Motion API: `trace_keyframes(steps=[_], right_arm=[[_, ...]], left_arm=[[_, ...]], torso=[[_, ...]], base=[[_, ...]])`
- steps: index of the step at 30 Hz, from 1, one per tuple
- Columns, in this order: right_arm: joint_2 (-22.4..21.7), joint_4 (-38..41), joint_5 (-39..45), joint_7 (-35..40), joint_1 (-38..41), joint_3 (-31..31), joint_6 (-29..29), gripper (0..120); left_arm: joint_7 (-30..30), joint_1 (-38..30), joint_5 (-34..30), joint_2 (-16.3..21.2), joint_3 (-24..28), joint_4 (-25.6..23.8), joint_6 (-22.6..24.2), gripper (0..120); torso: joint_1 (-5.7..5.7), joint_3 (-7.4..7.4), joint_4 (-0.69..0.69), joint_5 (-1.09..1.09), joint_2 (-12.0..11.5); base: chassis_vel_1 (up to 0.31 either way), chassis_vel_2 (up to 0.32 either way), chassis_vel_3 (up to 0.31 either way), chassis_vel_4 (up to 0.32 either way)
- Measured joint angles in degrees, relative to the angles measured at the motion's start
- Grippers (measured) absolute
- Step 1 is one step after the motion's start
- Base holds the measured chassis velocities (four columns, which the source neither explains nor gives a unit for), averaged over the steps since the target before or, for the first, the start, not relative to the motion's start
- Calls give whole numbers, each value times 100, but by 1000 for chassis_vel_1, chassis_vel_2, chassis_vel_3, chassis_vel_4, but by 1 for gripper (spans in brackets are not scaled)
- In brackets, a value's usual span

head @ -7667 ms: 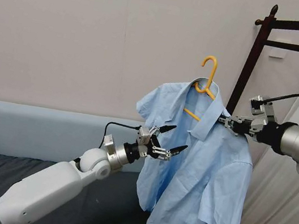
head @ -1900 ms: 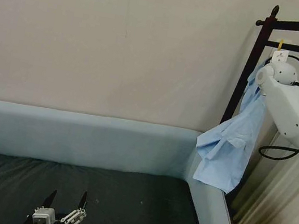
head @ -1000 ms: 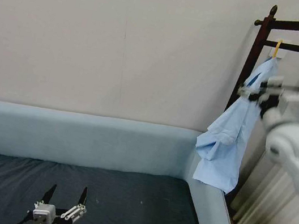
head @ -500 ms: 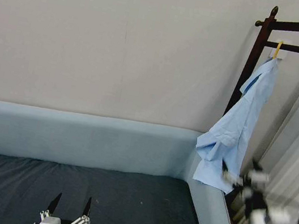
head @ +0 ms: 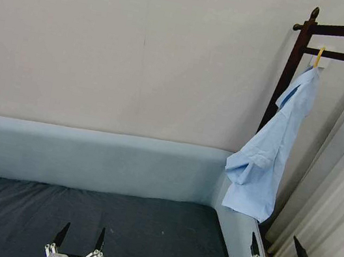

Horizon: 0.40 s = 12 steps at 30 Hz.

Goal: Pick up the clothes from the sofa and hang them on the clothes hanger.

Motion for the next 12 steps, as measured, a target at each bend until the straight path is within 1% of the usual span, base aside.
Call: trace_keyframes(steps=[12], right_arm=[[45,-98,-13,-42,-10,-84,34,100]], left_arm=[[-25,23,45,-10,-5,0,-14,100]], torso=[[1,0,0,1,-1]], base=[[0,0,0,0]])
